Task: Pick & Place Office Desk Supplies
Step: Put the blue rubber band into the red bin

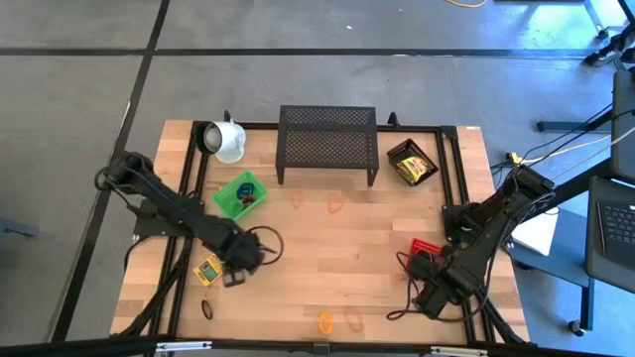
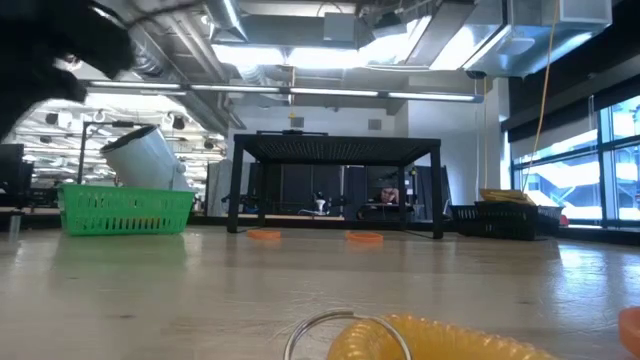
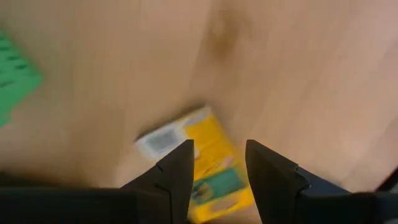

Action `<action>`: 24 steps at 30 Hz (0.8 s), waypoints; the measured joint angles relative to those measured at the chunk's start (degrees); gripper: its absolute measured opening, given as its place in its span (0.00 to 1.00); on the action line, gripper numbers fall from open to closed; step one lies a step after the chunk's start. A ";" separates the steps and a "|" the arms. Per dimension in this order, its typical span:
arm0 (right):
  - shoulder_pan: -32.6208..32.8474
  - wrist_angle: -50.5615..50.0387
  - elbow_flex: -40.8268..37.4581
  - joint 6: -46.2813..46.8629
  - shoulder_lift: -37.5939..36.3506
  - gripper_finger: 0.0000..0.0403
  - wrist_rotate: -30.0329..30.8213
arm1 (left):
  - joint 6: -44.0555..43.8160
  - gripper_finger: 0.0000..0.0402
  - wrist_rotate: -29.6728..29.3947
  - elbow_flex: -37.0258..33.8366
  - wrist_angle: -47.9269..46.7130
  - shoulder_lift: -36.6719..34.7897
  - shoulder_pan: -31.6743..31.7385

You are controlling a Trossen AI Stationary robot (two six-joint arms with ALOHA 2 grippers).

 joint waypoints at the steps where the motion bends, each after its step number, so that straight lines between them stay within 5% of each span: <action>1: -0.02 -0.04 -0.87 0.70 0.02 0.01 -0.46 | 1.06 0.35 -0.74 0.00 -1.51 -0.61 -1.50; 13: -0.02 0.90 -4.64 2.78 0.04 0.14 2.06 | -4.22 0.35 4.04 0.00 -1.83 3.19 -22.12; 24: -0.02 1.05 -4.64 2.92 0.04 0.37 10.83 | -2.95 0.35 6.48 0.00 -1.49 12.41 -29.93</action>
